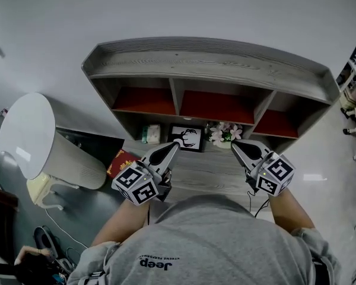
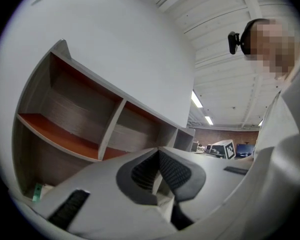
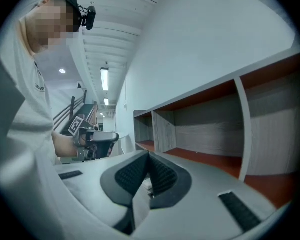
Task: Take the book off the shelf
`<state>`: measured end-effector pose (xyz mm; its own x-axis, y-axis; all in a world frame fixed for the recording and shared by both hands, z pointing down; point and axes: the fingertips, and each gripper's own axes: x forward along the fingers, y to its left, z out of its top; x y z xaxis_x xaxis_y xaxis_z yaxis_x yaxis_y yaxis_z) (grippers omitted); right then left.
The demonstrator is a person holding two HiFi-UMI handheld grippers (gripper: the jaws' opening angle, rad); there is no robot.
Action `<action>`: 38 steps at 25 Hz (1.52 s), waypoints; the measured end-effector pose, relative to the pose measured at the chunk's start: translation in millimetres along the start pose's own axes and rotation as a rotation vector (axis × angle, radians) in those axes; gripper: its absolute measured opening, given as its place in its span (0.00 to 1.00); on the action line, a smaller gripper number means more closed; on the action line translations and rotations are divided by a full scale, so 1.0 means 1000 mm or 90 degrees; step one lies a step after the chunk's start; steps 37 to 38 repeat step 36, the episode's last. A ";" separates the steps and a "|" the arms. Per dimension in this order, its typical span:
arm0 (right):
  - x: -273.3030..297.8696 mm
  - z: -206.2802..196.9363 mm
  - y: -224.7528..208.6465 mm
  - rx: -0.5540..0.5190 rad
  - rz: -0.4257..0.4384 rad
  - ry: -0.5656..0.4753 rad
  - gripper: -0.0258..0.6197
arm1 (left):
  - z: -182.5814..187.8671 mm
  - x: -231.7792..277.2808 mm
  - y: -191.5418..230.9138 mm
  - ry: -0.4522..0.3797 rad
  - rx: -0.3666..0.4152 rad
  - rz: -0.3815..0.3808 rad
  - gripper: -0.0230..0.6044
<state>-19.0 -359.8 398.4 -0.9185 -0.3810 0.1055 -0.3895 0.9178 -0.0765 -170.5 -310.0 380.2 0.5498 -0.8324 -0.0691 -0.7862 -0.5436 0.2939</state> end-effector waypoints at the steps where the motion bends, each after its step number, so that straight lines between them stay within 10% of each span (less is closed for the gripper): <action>1: -0.004 -0.001 -0.002 0.006 -0.007 -0.001 0.05 | -0.003 0.002 -0.003 0.005 -0.001 -0.004 0.06; 38: -0.021 -0.020 0.011 0.027 -0.023 0.012 0.05 | -0.027 -0.003 -0.020 0.044 0.015 -0.043 0.06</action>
